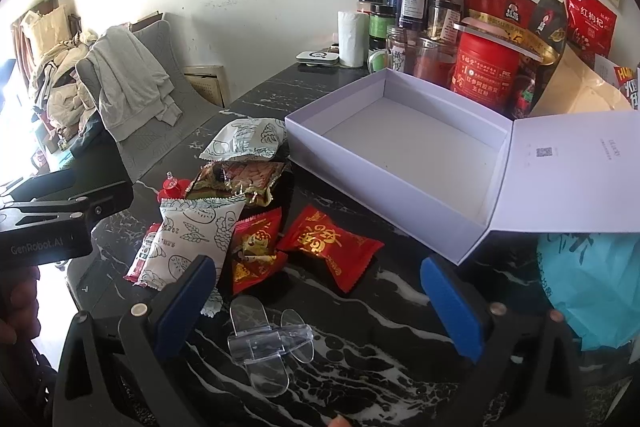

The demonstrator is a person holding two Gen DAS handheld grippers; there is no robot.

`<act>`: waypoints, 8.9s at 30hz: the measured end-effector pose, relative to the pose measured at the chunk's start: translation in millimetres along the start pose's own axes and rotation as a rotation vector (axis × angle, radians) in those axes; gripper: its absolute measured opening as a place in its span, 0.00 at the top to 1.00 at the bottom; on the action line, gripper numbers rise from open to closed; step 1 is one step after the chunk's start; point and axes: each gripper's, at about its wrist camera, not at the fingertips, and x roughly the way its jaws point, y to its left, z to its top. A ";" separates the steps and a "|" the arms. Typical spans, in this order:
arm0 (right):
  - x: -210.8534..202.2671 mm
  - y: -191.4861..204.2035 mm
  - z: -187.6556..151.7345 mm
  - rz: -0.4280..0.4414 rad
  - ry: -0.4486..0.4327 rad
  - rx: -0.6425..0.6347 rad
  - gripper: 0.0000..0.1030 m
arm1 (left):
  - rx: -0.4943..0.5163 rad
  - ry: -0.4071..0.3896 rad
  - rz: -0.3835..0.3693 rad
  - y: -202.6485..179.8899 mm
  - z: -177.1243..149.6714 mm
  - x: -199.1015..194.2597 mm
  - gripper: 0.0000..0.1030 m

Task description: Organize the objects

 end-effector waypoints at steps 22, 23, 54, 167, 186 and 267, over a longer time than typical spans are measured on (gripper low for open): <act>-0.8 -2.0 -1.5 -0.010 0.007 -0.006 0.00 | 0.014 0.004 -0.016 -4.6 -3.2 1.6 0.00; -0.9 -1.8 -1.7 -0.009 0.007 -0.008 0.00 | 0.013 0.004 -0.016 -4.5 -3.0 1.5 0.00; 12.3 3.8 -2.9 -0.017 0.053 -0.002 0.00 | 0.049 0.058 -0.041 6.1 -4.9 15.6 0.00; 23.0 -32.8 81.2 -0.019 -0.075 0.029 0.40 | 0.570 -0.049 -0.515 -105.9 97.5 63.2 0.77; 59.3 -88.0 118.1 -0.097 -0.067 0.096 0.40 | 0.682 -0.061 -0.567 -171.5 134.6 98.8 0.77; 127.2 -165.1 173.8 -0.278 0.074 0.295 0.28 | 0.641 0.175 -0.542 -267.8 187.4 190.2 0.46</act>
